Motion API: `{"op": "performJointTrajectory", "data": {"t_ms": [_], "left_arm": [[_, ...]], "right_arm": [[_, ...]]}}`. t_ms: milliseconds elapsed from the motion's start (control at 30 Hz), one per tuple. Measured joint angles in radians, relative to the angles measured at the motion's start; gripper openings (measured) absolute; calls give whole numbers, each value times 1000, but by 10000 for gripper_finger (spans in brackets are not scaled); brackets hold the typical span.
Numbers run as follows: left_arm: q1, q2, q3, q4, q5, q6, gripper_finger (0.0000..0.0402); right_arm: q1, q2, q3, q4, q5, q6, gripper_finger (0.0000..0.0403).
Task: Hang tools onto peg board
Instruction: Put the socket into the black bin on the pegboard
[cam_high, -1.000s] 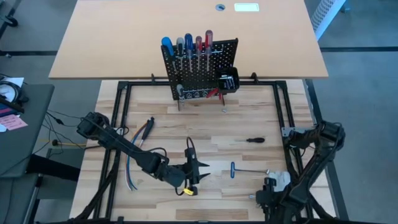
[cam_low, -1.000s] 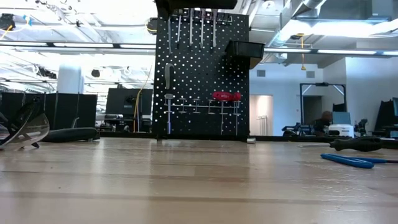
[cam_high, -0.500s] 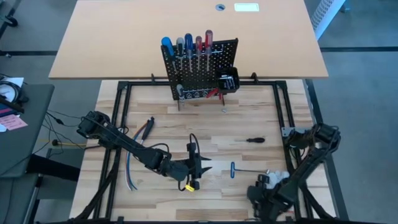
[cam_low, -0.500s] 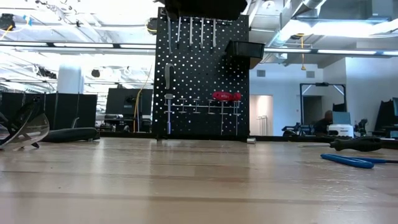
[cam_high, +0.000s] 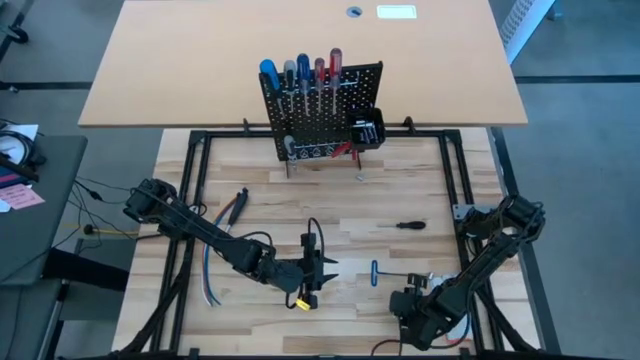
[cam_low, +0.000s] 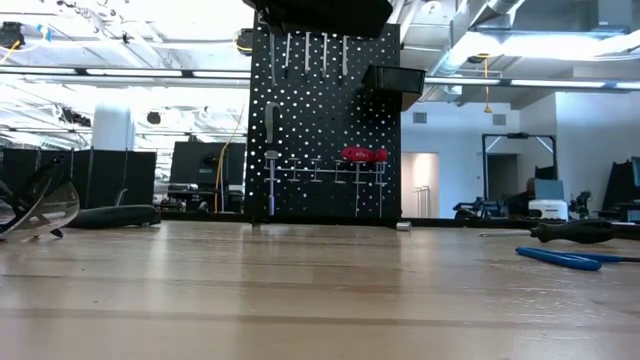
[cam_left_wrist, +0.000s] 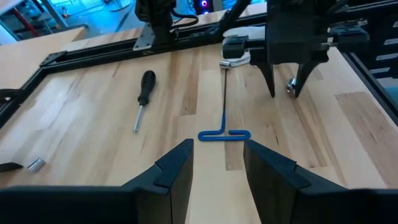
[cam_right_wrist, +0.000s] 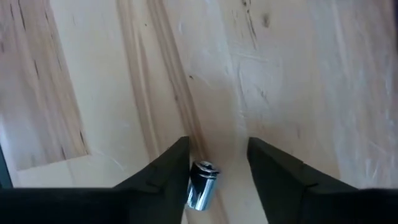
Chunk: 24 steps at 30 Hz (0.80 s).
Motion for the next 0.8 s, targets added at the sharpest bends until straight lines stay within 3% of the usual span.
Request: {"op": "performJointTrajectory", "data": {"t_ms": [300, 500, 700, 800], "left_arm": [[0, 0, 0, 15, -2, -10, 136], [-3, 0, 0, -63, -80, -82, 136], [-13, 0, 0, -83, -84, -120, 136], [-24, 0, 0, -83, -85, -126, 136]], "right_arm": [[16, 0, -40, 52, 19, -5, 79], [57, -15, -58, 66, 90, -38, 11], [16, -101, -66, -1, 9, -122, 6], [-9, -178, -63, -46, 39, -149, 5]]}}
